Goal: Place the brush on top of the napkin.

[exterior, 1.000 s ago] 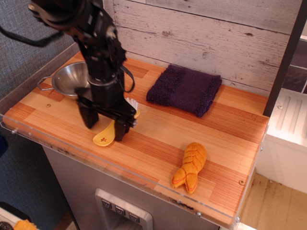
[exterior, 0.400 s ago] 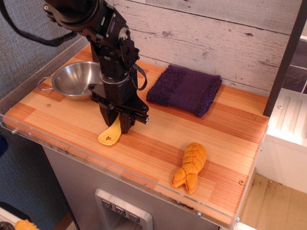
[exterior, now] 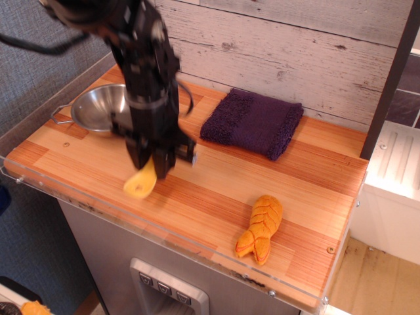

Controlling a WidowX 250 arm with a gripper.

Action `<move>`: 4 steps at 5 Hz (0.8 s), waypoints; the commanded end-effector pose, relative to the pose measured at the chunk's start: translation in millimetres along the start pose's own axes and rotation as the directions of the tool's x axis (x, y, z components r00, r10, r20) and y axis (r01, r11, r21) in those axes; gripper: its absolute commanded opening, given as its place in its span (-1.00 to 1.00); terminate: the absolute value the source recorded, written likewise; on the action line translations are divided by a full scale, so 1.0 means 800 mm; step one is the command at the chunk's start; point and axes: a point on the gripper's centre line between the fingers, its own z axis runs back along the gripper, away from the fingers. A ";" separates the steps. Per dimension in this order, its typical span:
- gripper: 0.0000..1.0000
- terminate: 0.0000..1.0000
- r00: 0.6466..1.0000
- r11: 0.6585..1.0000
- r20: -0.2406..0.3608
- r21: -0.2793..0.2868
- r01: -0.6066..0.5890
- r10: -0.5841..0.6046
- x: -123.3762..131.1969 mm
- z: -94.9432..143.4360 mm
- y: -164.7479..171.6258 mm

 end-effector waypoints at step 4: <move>-1.00 -1.00 0.994 0.997 0.082 -0.040 -0.066 0.069 0.147 -0.001 -0.064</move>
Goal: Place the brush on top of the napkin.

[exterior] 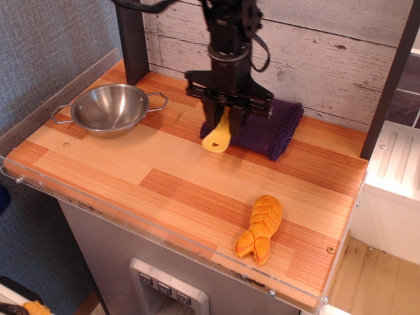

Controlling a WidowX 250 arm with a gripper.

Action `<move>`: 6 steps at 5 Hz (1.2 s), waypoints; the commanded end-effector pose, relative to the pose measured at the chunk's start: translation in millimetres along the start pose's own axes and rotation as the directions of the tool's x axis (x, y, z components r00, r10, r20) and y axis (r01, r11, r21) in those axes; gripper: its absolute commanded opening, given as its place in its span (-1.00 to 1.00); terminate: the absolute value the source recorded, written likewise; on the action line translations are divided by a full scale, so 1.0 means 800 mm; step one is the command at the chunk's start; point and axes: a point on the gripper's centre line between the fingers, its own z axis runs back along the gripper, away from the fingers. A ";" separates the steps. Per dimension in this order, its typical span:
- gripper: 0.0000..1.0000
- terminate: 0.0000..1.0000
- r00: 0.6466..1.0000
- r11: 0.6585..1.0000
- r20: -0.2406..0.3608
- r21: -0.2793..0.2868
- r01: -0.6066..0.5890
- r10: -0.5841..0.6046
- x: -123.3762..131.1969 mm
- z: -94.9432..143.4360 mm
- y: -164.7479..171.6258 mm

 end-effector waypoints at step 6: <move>1.00 -1.00 0.996 0.998 0.086 -0.061 -0.010 0.016 0.044 0.061 -0.001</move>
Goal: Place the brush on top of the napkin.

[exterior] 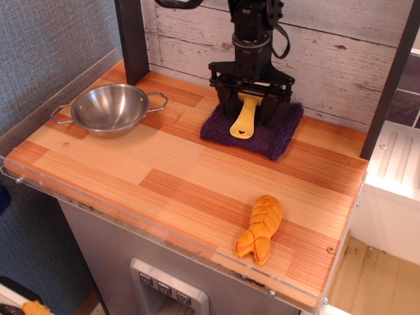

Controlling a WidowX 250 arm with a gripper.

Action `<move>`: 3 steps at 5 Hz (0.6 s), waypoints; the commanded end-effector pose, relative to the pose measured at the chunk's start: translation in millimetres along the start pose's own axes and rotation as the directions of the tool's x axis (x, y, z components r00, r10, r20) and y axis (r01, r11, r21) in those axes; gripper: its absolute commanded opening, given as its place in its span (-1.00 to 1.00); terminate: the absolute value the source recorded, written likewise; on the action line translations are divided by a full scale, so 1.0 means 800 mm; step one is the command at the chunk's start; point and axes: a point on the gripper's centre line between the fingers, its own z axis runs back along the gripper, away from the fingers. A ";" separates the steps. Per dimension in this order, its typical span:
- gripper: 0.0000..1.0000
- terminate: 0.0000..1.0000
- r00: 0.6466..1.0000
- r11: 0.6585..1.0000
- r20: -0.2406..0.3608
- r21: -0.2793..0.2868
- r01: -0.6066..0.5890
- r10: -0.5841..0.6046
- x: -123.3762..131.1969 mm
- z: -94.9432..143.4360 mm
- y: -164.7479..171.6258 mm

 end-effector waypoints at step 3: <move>1.00 -1.00 0.999 0.999 0.031 0.040 0.007 -0.009 -0.102 0.111 0.080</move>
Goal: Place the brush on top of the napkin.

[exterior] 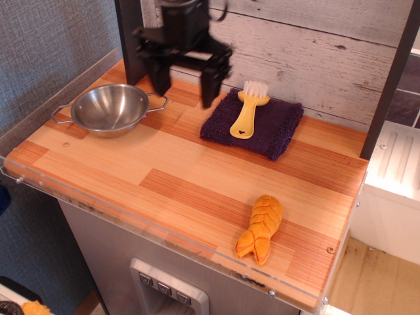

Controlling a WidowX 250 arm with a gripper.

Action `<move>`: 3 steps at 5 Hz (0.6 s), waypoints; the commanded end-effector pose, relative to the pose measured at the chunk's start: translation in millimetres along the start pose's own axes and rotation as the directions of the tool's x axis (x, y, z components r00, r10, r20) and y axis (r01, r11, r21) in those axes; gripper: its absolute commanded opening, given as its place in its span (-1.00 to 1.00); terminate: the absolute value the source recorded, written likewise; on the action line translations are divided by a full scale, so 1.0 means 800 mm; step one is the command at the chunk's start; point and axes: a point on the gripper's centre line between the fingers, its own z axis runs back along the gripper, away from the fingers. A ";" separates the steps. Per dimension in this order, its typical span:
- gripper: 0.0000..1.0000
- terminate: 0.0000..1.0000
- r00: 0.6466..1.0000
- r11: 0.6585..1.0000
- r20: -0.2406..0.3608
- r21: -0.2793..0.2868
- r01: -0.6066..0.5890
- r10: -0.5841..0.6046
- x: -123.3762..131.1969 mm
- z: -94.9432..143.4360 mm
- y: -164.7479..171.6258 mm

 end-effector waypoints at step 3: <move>1.00 1.00 0.999 0.999 -0.009 -0.017 0.037 -0.037 -0.012 0.005 0.023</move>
